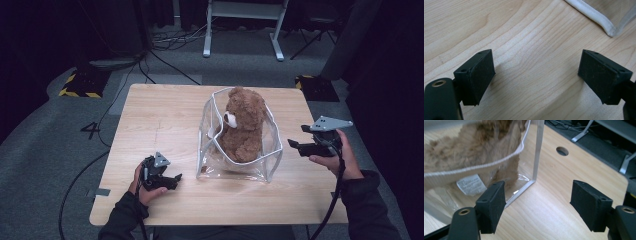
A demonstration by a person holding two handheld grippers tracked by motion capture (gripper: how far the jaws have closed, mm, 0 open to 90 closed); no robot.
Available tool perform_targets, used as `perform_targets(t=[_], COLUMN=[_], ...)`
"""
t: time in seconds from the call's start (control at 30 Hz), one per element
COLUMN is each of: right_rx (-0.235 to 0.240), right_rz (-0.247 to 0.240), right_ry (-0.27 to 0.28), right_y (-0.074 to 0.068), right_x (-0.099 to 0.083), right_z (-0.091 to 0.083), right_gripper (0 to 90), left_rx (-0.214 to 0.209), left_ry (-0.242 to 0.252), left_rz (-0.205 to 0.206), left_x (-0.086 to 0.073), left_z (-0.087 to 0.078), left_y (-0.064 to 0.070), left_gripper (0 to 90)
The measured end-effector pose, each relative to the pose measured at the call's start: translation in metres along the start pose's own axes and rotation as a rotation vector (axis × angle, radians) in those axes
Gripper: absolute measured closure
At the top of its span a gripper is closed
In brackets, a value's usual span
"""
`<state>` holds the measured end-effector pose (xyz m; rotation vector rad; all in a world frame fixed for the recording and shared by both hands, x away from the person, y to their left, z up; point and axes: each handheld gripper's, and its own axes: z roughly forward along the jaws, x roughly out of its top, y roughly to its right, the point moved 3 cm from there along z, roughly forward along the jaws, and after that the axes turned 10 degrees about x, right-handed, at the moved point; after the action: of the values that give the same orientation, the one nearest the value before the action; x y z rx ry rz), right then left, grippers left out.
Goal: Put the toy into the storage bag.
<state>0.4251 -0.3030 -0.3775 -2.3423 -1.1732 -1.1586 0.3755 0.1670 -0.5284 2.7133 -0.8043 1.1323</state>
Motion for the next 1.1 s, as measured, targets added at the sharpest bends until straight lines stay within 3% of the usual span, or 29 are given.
perform_targets(t=[0.77, 1.1], right_rx=[0.019, 0.022], right_rz=[0.043, 0.034], right_ry=[-0.091, -0.129], right_y=[0.006, 0.003], right_x=[-0.056, -0.077], right_z=[0.021, 0.03], right_gripper=[27.7, 27.7], left_rx=[-0.001, 0.001], left_ry=[0.0, 0.001], left_rz=[-0.006, -0.002], left_x=[0.0, 0.0], left_z=[0.0, 0.0], left_y=[0.001, 0.0], left_gripper=[13.8, 13.8])
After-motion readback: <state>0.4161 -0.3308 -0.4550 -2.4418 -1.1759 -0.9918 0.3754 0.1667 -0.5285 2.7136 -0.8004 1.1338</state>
